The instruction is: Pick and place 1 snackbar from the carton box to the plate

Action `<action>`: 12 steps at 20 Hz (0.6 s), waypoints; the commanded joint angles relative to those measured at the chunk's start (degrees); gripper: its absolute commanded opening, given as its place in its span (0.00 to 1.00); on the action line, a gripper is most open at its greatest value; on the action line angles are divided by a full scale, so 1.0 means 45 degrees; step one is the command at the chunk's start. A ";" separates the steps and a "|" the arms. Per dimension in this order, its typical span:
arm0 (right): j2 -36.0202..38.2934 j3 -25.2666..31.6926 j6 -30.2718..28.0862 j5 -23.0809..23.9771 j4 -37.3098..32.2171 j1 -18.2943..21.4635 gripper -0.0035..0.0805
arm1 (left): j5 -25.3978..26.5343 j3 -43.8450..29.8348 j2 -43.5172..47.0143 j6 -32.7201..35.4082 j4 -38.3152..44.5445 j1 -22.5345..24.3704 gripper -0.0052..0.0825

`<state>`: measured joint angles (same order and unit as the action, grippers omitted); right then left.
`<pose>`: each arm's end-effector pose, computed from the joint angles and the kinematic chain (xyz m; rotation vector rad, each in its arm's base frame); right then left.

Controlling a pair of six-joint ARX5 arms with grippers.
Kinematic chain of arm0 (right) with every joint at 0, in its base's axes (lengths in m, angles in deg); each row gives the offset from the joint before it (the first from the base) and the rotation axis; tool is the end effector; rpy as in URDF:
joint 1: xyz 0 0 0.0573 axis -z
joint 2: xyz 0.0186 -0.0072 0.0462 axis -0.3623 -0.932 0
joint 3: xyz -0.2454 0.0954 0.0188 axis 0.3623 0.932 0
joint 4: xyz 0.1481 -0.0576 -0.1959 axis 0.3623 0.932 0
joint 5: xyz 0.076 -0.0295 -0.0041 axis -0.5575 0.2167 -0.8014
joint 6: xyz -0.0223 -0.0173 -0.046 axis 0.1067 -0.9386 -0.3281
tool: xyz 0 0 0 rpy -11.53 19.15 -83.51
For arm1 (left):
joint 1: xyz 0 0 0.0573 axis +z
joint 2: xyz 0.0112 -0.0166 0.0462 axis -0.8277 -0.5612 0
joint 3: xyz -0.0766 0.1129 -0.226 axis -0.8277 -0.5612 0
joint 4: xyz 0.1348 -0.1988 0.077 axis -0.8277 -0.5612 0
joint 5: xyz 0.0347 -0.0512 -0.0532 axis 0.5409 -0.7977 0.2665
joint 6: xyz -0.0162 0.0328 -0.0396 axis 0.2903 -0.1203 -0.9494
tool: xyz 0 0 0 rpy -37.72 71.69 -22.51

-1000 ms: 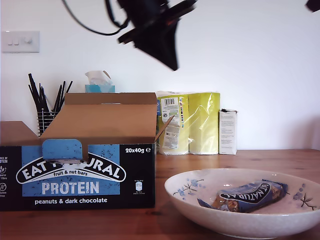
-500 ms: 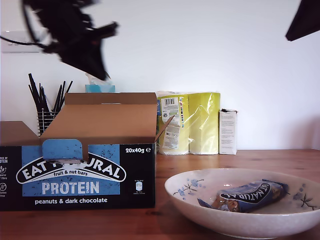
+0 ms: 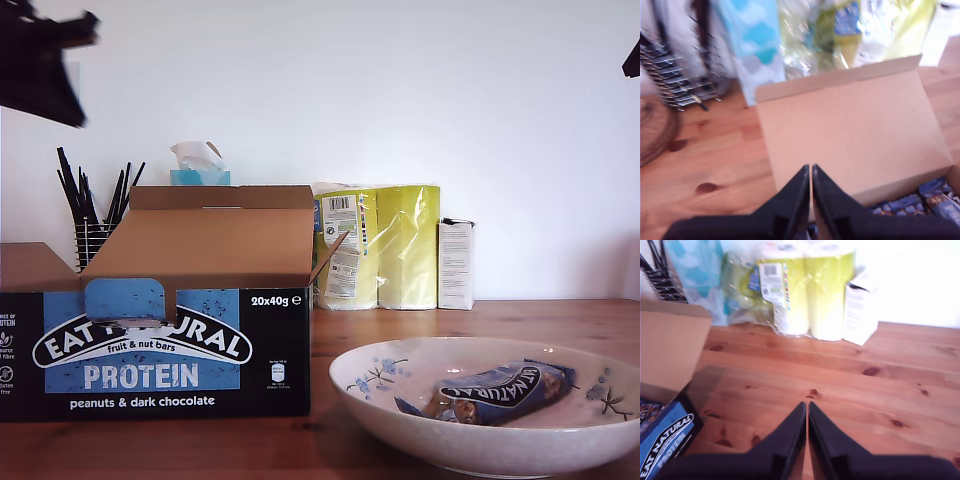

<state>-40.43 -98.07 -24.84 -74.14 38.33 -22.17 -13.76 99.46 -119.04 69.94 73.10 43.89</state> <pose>0.1731 0.0115 0.2893 -0.0319 0.2898 0.3289 0.2255 -0.0499 0.2898 0.0300 0.3667 -0.2730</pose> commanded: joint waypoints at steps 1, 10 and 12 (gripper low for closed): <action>0.0568 0.0515 -0.0039 -0.0044 -0.0223 -0.0243 0.03 | 0.0228 -0.0797 0.1049 -0.0053 0.0214 -0.0068 0.04; 0.4546 0.3764 0.1151 0.0291 0.0092 -0.1146 0.03 | 0.0733 -0.4750 0.6071 -0.0763 -0.0340 -0.0267 0.04; 0.5527 0.3925 0.1336 0.0806 0.0573 -0.1341 0.03 | 0.0928 -0.5357 0.7145 -0.1005 -0.0607 -0.0437 0.04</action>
<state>-16.76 -80.30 -19.31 -70.93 41.39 -27.83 -9.83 76.41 -88.07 66.10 70.13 42.23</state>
